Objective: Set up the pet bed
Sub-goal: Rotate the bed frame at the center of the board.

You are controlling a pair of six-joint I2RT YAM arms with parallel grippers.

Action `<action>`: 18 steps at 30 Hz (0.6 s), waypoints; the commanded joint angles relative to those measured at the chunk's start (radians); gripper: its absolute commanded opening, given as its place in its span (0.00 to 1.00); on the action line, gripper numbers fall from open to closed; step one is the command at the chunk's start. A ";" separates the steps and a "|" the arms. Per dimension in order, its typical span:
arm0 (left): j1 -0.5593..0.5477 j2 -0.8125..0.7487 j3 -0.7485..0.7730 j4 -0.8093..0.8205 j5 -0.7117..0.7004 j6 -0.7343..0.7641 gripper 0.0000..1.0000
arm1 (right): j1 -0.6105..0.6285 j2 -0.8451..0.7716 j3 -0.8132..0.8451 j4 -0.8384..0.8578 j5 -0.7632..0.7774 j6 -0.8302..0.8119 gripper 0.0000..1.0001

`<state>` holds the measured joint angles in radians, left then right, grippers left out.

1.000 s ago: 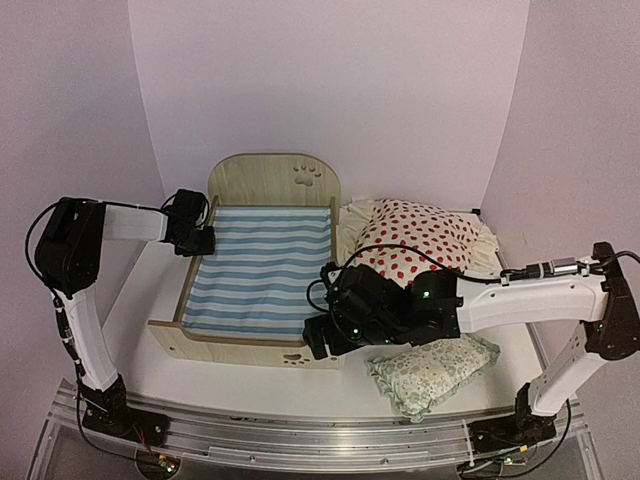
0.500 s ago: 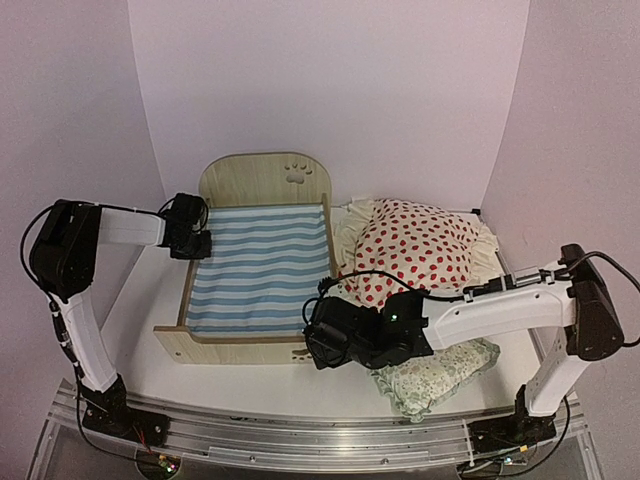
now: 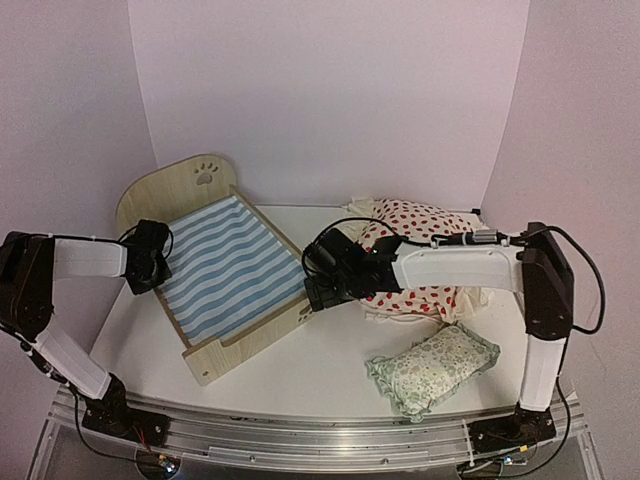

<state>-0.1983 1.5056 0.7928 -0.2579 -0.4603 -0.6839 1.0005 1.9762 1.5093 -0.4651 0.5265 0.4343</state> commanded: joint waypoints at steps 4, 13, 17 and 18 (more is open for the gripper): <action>-0.067 -0.144 -0.091 0.074 0.258 0.021 0.06 | -0.179 0.306 0.281 0.084 -0.091 -0.083 0.98; -0.074 -0.024 -0.119 0.225 0.560 -0.116 0.02 | -0.317 0.624 0.733 0.099 -0.225 -0.135 0.98; -0.098 0.009 -0.139 0.326 0.638 -0.206 0.01 | -0.371 0.721 0.844 0.120 -0.225 -0.135 0.98; -0.109 0.014 -0.139 0.339 0.640 -0.228 0.00 | -0.385 0.725 0.849 0.123 -0.232 -0.130 0.98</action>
<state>-0.2055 1.5386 0.7219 0.0488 -0.3932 -1.0115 0.6955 2.4627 2.3316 -0.8606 0.2243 0.2291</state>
